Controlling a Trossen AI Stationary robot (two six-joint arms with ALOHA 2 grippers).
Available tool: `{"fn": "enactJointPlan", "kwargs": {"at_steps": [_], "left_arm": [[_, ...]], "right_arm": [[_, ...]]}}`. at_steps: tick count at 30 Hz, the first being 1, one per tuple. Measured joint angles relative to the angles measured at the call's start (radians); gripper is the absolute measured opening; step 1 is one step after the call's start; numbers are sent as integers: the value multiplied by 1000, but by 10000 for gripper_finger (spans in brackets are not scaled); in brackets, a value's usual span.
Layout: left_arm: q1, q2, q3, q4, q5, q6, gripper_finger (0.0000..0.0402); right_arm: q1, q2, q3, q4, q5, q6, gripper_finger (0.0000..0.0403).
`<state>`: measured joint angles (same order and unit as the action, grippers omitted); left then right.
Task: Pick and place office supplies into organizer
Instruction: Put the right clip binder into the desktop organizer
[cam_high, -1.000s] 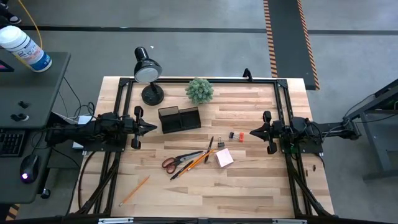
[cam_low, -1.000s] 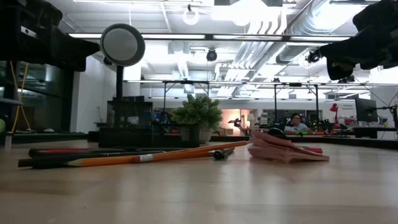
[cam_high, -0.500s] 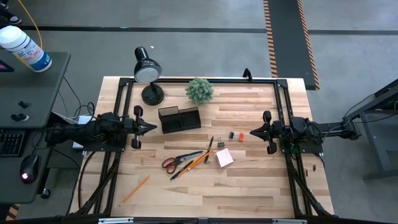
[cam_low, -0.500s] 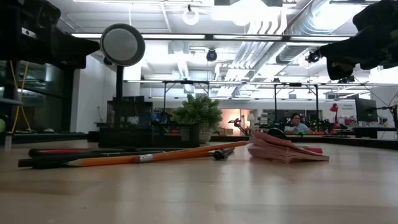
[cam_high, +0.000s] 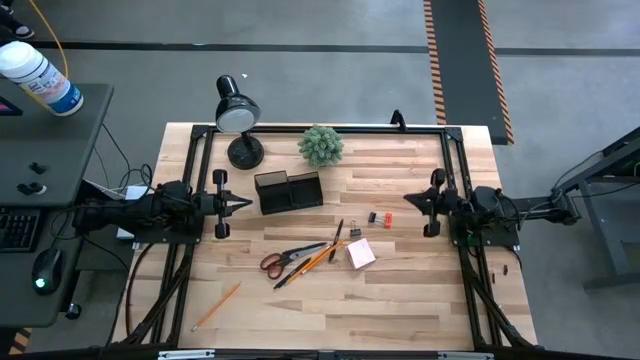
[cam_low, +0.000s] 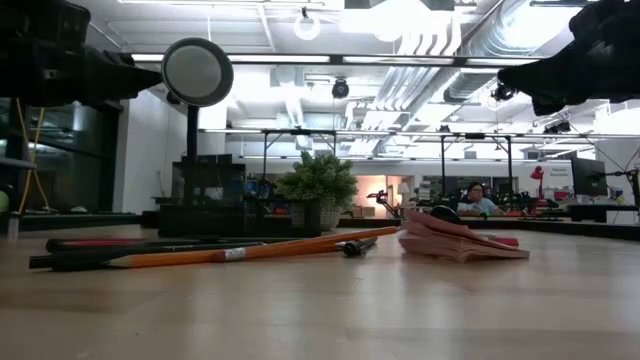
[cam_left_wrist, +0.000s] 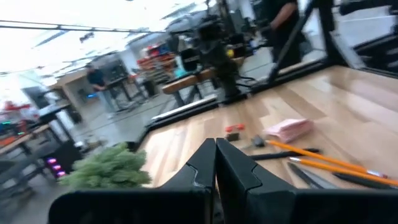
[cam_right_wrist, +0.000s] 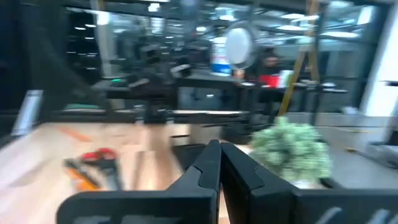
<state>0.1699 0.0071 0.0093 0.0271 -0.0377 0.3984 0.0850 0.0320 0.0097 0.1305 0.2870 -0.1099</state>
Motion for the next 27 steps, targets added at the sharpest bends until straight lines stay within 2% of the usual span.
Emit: {"fn": "enactJointPlan", "kwargs": {"at_steps": [4,11,16,21,27], "left_arm": [[0,0,0,7,-93,50,1],[0,0,0,22,-113,129,1],[0,0,0,32,-118,151,1],[0,0,0,28,-194,155,1],[0,0,0,29,-236,155,1]], "right_arm": [[0,0,0,3,23,-24,2],[0,37,0,-3,47,38,2],[0,148,0,5,44,137,1],[0,282,3,96,32,190,8],[0,453,105,108,19,197,33]]}}
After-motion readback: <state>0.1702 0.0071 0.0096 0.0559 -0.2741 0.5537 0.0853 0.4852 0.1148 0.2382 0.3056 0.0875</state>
